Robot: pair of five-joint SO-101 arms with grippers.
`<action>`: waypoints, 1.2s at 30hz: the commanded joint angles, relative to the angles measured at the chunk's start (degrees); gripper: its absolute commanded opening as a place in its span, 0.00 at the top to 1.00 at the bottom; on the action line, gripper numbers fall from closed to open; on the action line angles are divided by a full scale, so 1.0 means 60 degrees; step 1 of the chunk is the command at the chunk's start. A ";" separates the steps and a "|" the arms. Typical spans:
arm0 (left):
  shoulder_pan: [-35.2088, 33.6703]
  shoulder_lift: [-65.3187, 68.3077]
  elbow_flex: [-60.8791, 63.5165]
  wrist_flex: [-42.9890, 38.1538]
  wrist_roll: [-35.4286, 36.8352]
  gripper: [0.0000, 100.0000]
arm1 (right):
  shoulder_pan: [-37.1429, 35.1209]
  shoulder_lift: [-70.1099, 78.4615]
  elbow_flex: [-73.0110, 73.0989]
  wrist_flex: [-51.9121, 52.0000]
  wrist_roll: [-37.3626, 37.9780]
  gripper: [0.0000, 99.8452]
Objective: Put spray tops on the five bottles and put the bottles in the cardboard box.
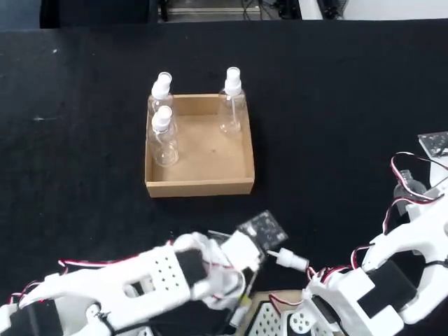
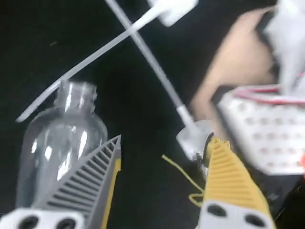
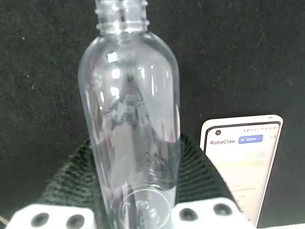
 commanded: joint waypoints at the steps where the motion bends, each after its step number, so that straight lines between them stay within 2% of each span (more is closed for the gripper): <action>1: -0.1179 0.0147 -0.1516 0.2139 -0.1392 0.74 | 0.0176 -0.0535 -0.0505 -0.0073 0.0117 0.99; 4: -0.1619 0.0147 -0.2615 0.3121 -0.1700 0.74 | 0.0176 -0.0535 -0.0505 -0.0073 0.0117 0.99; 8: -0.1604 0.0147 -0.3538 0.3634 -0.1685 0.74 | 0.0176 -0.0535 -0.0491 -0.0073 0.0117 0.99; 10: -0.1355 0.0147 -0.3612 0.3707 -0.1670 0.74 | 0.0176 -0.0535 -0.0491 -0.0073 0.0117 0.99; 13: -0.0374 0.0205 -0.2996 0.3590 -0.0821 0.74 | 0.0176 -0.0535 -0.0491 -0.0088 0.0117 0.99; 17: 0.1106 0.0264 -0.1531 0.2051 0.0396 0.74 | 0.0161 -0.0535 -0.0491 -0.0132 0.0117 0.99; 21: 0.1282 0.0264 -0.0227 0.0132 0.0806 0.74 | 0.0161 -0.0535 -0.0491 -0.0132 0.0117 0.99; 28: 0.0242 0.0264 0.0037 -0.0029 0.1451 0.74 | 0.0161 -0.0535 -0.0491 -0.0132 0.0117 0.99; 36: 0.0242 0.0278 0.0491 -0.0044 0.1465 0.74 | 0.0015 -0.0535 -0.0491 -0.0088 0.0117 0.99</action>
